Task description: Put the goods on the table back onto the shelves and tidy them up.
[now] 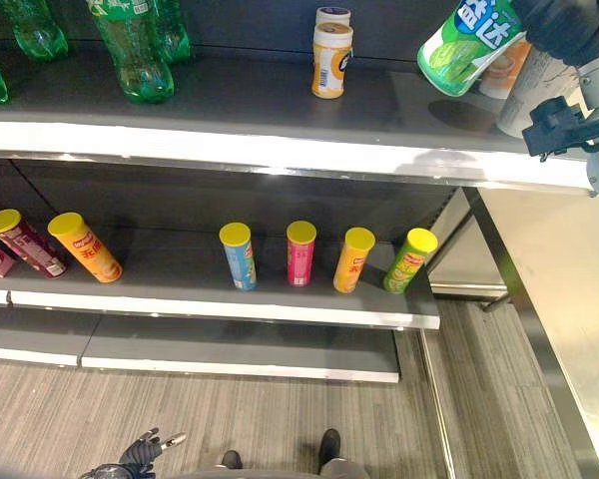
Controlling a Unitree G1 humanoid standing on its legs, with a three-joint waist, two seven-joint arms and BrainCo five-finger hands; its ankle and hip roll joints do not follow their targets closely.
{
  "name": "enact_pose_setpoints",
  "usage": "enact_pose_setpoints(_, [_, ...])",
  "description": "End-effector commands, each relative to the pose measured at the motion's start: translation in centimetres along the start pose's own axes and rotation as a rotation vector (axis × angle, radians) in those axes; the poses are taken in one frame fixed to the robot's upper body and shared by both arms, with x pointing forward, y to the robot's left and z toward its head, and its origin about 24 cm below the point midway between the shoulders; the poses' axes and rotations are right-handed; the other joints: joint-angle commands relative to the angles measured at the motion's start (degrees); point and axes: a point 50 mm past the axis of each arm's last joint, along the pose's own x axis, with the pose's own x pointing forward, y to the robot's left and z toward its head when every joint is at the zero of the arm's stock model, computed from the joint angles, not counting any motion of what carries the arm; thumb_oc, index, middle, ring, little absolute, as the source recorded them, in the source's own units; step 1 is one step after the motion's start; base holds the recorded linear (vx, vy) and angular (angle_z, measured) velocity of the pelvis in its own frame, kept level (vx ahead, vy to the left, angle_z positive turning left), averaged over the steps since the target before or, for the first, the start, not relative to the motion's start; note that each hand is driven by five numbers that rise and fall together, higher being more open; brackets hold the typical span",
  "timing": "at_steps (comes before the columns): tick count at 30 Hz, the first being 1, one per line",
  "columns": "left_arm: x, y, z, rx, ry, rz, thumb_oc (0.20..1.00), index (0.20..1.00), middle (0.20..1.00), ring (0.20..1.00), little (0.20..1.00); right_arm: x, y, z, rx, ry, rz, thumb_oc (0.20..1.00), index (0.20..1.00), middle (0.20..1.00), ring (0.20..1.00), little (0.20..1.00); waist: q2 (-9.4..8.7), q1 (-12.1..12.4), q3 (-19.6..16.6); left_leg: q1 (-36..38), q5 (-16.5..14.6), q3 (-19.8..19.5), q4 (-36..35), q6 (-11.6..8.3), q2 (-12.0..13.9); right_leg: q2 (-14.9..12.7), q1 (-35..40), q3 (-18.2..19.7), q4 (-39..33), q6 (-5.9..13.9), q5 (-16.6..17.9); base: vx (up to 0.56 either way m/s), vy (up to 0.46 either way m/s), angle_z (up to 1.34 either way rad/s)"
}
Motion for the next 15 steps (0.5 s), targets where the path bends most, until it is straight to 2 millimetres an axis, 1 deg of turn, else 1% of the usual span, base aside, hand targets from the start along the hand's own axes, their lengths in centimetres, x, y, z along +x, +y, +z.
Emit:
enact_pose_setpoints(1, [0.2,1.3,1.1,0.109,-0.03,0.01,1.0,1.0,1.0,1.0,1.0,1.2,-0.9,0.2,0.031,-0.024,-0.032,0.2,0.2,0.2,0.2,0.2,-1.26,1.8,-3.2,-2.2,-2.4,2.1,0.1,-1.93,-1.6,-0.5,3.1,-2.7,0.1,4.74,-6.6,0.0,0.0,0.0])
enact_pose_setpoints(5, [0.1,1.3,1.1,0.105,-0.035,0.005,1.0,1.0,1.0,1.0,1.0,1.8,0.1,-0.8,0.052,0.021,0.038,0.2,0.2,0.2,0.2,0.2,-1.84,2.6,-3.5,-2.0,-2.2,2.2,0.1,-2.14,-1.4,-0.5,3.5,-3.6,0.1,4.56,-6.9,0.0,-0.026,0.08])
enact_pose_setpoints(6, [0.1,1.3,1.1,0.104,-0.033,0.003,1.0,1.0,1.0,1.0,1.0,1.8,0.4,-1.5,0.045,0.054,0.061,0.2,0.2,0.2,0.2,0.2,-2.01,2.8,-3.5,-2.0,-2.1,2.1,0.1,-2.21,-1.3,-0.5,3.5,-3.8,0.1,4.49,-7.0,-0.01,-0.016,0.12])
enact_pose_setpoints(8, [0.0,1.1,0.8,0.094,-0.027,-0.002,1.0,1.0,1.0,1.0,1.0,2.2,1.1,-2.0,0.049,0.077,0.107,0.2,0.2,0.2,0.2,0.2,-1.89,3.0,-3.5,-2.1,-2.0,2.1,0.1,-2.29,-1.4,-0.5,3.7,-4.2,0.1,4.43,-7.0,0.0,-0.008,0.05])
enact_pose_setpoints(10, [-0.1,1.3,0.3,0.088,-0.012,0.0,1.0,1.0,1.0,1.0,1.0,2.3,1.8,-2.8,0.041,0.118,0.152,0.2,0.2,0.2,0.2,0.2,-2.15,3.6,-3.5,-2.1,-1.9,2.0,0.1,-2.36,-1.5,-0.5,3.9,-4.7,0.1,4.41,-7.0,0.01,-0.001,0.07])
enact_pose_setpoints(11, [-0.1,1.2,0.0,0.082,-0.004,-0.002,1.0,1.0,1.0,1.0,1.0,2.4,2.1,-3.1,0.035,0.129,0.167,0.2,0.2,0.2,0.2,0.2,-1.98,3.6,-3.5,-2.1,-1.9,2.0,0.1,-2.4,-1.5,-0.5,4.0,-5.0,0.1,4.35,-7.0,0.01,-0.004,0.08])
enact_pose_setpoints(12, [-0.1,1.4,0.0,0.081,-0.003,0.004,1.0,1.0,1.0,1.0,1.0,2.4,2.2,-3.7,0.012,0.156,0.182,0.2,0.2,0.2,0.2,0.2,-2.24,4.0,-3.5,-2.2,-1.8,1.9,0.1,-2.47,-1.4,-0.5,4.0,-5.2,0.1,4.32,-7.0,0.0,-0.005,0.11])
enact_pose_setpoints(13, [-0.1,1.3,0.0,0.079,-0.003,0.003,1.0,1.0,1.0,1.0,1.0,2.5,2.2,-3.6,0.011,0.153,0.183,0.2,0.2,0.2,0.2,0.2,-2.12,3.9,-3.5,-2.2,-1.8,1.9,0.1,-2.47,-1.4,-0.5,4.0,-5.2,0.1,4.32,-7.1,0.01,-0.005,0.15])
enact_pose_setpoints(15, [-0.2,1.5,-0.4,0.068,0.011,0.015,1.0,1.0,1.0,1.0,1.0,2.6,3.0,-4.6,-0.014,0.198,0.221,0.2,0.2,0.2,0.2,0.2,-2.18,4.5,-3.3,-2.6,-1.5,1.5,0.1,-2.59,-1.4,-0.6,3.8,-5.9,0.1,4.21,-7.0,0.02,-0.001,0.23])
